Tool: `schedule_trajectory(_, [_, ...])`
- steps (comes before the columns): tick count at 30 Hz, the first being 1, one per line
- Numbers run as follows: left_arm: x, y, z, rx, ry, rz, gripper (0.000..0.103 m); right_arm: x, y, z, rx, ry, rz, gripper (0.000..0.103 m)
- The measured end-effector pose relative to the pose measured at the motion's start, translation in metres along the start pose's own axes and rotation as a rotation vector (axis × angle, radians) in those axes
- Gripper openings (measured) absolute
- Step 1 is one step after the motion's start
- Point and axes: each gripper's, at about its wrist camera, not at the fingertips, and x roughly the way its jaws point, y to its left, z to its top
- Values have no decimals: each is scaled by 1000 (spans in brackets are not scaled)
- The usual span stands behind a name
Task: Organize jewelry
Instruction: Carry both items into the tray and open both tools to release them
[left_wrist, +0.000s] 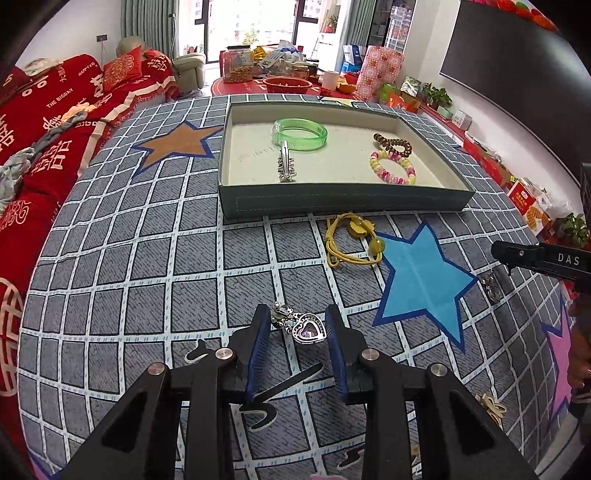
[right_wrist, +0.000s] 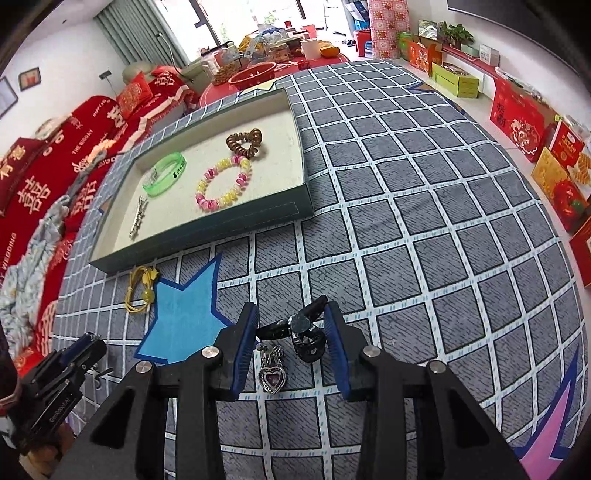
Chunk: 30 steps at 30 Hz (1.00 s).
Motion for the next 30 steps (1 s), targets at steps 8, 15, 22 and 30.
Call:
schedule_trajectory(8, [-16, -2, 15, 18, -35, -4, 44, -13, -1, 6, 42, -12, 72, 40])
schedule_trajectory(15, [-25, -7, 41, 59, -74, -4, 44, -23, 9, 27, 44, -41, 115, 40])
schedule_trajectory(22, [-20, -5, 79, 41, -102, -13, 44, -17, 29, 61, 0, -60, 130, 40])
schedule_trajectory(30, [5, -13, 123, 23, -99, -38, 44, 13, 44, 101, -23, -41, 140, 40])
